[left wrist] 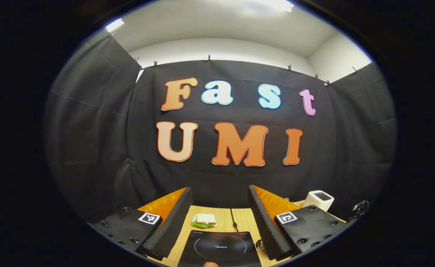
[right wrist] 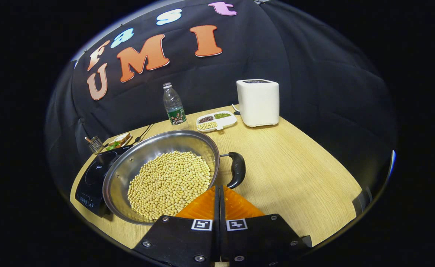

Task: First push the handle of the pot to place it horizontally, then grasp the pot with both hands and set it on the induction cooktop.

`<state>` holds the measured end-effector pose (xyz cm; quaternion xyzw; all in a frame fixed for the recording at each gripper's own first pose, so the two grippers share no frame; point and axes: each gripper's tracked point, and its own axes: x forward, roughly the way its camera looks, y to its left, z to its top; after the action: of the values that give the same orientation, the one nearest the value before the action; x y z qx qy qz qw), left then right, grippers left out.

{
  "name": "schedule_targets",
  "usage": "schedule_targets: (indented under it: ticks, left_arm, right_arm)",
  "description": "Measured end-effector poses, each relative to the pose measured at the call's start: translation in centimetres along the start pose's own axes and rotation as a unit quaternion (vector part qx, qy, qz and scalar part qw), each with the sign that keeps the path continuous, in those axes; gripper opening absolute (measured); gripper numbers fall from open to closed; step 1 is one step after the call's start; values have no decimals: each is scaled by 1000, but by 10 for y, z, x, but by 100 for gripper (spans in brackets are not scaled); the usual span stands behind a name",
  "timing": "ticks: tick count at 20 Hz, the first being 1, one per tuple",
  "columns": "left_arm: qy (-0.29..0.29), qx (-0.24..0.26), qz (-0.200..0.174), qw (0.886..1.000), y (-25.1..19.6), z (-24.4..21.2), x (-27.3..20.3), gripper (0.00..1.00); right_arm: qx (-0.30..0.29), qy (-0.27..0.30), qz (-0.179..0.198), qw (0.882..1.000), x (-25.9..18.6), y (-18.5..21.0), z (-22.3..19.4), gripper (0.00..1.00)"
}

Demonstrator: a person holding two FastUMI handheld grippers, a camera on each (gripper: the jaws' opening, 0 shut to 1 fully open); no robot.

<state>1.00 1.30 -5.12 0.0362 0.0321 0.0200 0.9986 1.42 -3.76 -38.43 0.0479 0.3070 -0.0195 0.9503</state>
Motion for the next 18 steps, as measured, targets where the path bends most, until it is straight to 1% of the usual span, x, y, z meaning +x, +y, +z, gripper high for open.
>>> schedule_targets:
  ticks: [10,18]
  left_arm:
    - [5,0,-4,1000,1,-6,1,98]
    - [8,9,-6,1000,-1,-10,-2,98]
  right_arm:
    - [1,7,6,1000,13,-5,9,0]
    - [14,15,24,1000,26,-7,16,0]
